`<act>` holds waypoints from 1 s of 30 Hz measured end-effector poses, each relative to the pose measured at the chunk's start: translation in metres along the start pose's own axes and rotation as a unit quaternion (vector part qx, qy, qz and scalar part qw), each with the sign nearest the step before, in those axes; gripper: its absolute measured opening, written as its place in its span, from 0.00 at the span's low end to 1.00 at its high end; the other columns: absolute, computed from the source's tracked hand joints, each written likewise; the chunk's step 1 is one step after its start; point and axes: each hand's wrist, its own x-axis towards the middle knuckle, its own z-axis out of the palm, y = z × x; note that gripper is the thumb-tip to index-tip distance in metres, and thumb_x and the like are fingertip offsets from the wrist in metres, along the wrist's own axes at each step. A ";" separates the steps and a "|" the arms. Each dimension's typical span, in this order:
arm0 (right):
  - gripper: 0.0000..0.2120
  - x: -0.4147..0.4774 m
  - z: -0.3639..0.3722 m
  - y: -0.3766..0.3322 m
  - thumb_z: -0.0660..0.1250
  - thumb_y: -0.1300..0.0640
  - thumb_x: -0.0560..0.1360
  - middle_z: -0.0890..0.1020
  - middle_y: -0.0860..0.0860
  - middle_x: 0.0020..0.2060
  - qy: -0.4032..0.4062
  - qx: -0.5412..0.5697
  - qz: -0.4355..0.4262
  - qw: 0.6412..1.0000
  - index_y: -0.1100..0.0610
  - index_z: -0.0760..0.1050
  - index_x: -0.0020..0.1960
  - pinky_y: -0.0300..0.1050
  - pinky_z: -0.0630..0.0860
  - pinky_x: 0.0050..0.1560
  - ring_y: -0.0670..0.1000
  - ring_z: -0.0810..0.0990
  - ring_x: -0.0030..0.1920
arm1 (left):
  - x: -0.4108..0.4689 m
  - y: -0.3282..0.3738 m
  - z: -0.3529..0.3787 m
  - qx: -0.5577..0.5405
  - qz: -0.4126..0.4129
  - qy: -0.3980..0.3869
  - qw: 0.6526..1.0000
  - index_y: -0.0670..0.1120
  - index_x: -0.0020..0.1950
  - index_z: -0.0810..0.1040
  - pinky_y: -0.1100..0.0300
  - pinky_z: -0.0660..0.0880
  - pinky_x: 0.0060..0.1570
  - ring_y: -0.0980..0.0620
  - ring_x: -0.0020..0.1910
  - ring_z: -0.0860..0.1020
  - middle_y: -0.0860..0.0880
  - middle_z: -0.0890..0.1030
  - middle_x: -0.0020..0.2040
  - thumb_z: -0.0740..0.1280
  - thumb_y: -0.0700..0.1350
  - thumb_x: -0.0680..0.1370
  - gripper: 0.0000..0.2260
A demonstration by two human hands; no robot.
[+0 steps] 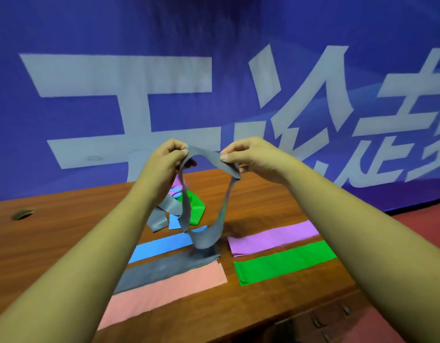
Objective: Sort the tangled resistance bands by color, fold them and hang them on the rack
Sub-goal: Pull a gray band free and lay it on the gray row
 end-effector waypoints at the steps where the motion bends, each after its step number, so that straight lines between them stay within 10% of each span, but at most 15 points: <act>1: 0.08 -0.006 0.000 -0.003 0.69 0.63 0.75 0.74 0.59 0.38 -0.019 0.013 0.005 1.000 0.66 0.79 0.53 0.42 0.67 0.36 0.52 0.70 0.35 | -0.005 0.003 0.001 -0.008 -0.012 0.014 1.000 0.44 0.41 0.72 0.65 0.73 0.36 0.54 0.32 0.80 0.46 0.76 0.35 0.58 0.34 0.79 0.10; 8: 0.20 -0.029 0.002 -0.021 0.65 0.74 0.72 0.72 0.53 0.40 -0.106 0.163 -0.038 0.980 0.62 0.77 0.61 0.44 0.73 0.47 0.48 0.75 0.39 | -0.024 -0.004 -0.010 0.022 -0.073 0.054 0.996 0.44 0.46 0.77 0.66 0.75 0.41 0.47 0.46 0.83 0.44 0.81 0.44 0.62 0.36 0.79 0.06; 13: 0.13 -0.029 0.019 -0.035 0.67 0.71 0.74 0.79 0.52 0.39 -0.004 0.112 -0.051 0.992 0.61 0.77 0.57 0.43 0.77 0.45 0.49 0.79 0.41 | -0.049 0.021 0.000 0.129 0.094 0.097 0.982 0.46 0.47 0.80 0.62 0.75 0.50 0.57 0.49 0.80 0.52 0.84 0.47 0.63 0.53 0.77 0.12; 23: 0.08 -0.038 0.031 -0.045 0.69 0.69 0.74 0.81 0.55 0.42 0.064 0.143 -0.047 0.987 0.64 0.78 0.53 0.46 0.79 0.51 0.51 0.81 0.45 | -0.053 0.029 0.006 0.321 0.270 0.065 0.905 0.47 0.50 0.83 0.64 0.73 0.43 0.58 0.43 0.75 0.49 0.79 0.44 0.70 0.44 0.77 0.04; 30: 0.07 -0.051 0.029 -0.048 0.74 0.53 0.72 0.82 0.52 0.43 0.069 -0.227 -0.132 0.962 0.52 0.82 0.50 0.40 0.75 0.41 0.45 0.78 0.42 | -0.057 0.038 0.007 0.189 0.151 0.087 0.966 0.46 0.50 0.80 0.64 0.77 0.49 0.60 0.47 0.79 0.51 0.82 0.48 0.67 0.41 0.79 0.03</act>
